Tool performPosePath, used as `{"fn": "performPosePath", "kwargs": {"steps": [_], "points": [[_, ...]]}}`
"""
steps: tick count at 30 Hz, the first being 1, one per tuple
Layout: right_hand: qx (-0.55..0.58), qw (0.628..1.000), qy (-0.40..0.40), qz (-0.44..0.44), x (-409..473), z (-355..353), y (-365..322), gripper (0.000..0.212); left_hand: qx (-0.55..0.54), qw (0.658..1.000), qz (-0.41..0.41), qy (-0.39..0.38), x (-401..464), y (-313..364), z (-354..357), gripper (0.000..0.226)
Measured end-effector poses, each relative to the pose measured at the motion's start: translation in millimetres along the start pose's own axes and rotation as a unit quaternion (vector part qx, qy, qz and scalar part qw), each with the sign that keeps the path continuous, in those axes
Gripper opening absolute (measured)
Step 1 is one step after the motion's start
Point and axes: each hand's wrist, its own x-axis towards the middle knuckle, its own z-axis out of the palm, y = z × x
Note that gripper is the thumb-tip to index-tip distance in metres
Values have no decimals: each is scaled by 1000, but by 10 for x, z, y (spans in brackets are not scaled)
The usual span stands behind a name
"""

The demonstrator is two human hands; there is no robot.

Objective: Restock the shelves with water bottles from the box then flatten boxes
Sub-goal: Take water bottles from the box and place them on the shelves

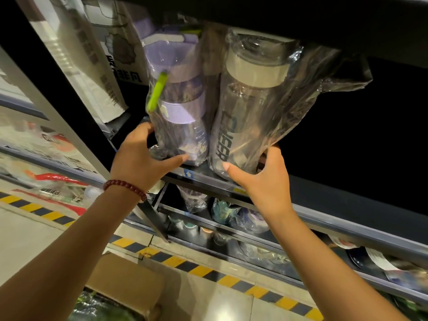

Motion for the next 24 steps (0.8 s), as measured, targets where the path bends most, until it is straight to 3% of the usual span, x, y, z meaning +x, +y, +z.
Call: {"fn": "performPosePath", "kwargs": {"steps": [5, 10, 13, 19, 24], "points": [[-100, 994, -7, -34, -332, -342, 47, 80, 32, 999, 23, 6, -461, 203, -160, 71], [-285, 955, -37, -69, -1003, -988, 117, 73, 133, 984, 80, -90, -1119, 693, -242, 76], [-329, 942, -42, -50, -1550, -1434, 207, 69, 181, 955, 174, -155, -1502, 1070, -191, 79], [-376, 926, -24, 29, -2651, -2248, 444, 68, 169, 896, 323, -255, -2338, 1885, 25, 89], [-382, 914, 12, 133, -3555, -2897, 639, 66, 176, 824, 396, -365, -3039, 2678, 208, 81]]}}
